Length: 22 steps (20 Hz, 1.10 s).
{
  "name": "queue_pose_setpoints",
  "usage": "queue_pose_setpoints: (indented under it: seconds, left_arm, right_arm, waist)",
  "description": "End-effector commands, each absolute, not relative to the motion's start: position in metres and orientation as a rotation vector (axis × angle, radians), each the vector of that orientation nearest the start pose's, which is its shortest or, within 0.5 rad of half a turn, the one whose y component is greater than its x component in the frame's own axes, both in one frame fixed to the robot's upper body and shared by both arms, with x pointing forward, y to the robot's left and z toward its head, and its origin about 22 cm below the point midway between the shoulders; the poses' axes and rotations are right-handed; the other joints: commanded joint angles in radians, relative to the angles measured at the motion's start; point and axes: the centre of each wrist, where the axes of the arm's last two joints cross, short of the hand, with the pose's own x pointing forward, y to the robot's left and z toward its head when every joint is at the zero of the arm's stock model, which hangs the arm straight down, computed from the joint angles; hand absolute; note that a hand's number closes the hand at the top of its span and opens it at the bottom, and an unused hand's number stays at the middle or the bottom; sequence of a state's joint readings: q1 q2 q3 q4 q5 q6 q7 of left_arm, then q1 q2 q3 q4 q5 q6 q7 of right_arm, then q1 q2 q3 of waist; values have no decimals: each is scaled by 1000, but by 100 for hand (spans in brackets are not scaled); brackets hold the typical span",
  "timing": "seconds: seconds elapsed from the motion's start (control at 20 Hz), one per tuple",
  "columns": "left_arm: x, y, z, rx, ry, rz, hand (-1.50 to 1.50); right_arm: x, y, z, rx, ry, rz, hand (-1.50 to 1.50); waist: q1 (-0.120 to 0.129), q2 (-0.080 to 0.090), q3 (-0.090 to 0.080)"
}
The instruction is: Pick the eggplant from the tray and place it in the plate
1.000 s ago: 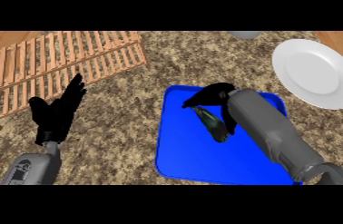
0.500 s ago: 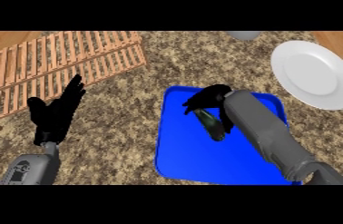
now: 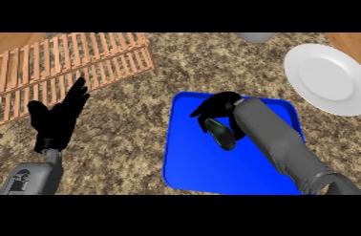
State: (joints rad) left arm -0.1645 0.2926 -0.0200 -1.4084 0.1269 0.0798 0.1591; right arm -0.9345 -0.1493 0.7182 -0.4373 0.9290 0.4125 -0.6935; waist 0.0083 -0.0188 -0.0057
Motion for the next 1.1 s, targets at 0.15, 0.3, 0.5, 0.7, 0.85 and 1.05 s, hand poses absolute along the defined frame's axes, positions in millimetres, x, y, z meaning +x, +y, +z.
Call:
queue_pose_setpoints:
  seconds: [0.15,0.3,0.5,0.7,0.85,1.05]
  left_arm:
    - [285,289,28,186,-1423,-69,0]
    - [280,296,25,197,-1415,-51,0]
    - [281,290,24,180,-1403,-82,0]
    - [275,287,12,166,-1402,-71,0]
    - [275,293,9,194,-1392,-67,0]
    - [280,302,18,205,-1400,-80,0]
  right_arm:
    - [416,-191,4,-156,-1112,1611,150]
    - [425,-225,19,-342,-1157,1239,150]
    - [432,-209,32,-702,-1229,1027,150]
    - [444,-195,65,-961,-1404,795,150]
    - [452,-209,92,-1193,-1500,660,150]
    - [451,-222,95,-1371,-1475,493,150]
  waist:
    - [-27,24,8]
    - [-37,22,8]
    - [-9,22,6]
    - [-4,17,5]
    - [-16,17,4]
    - [-21,14,4]
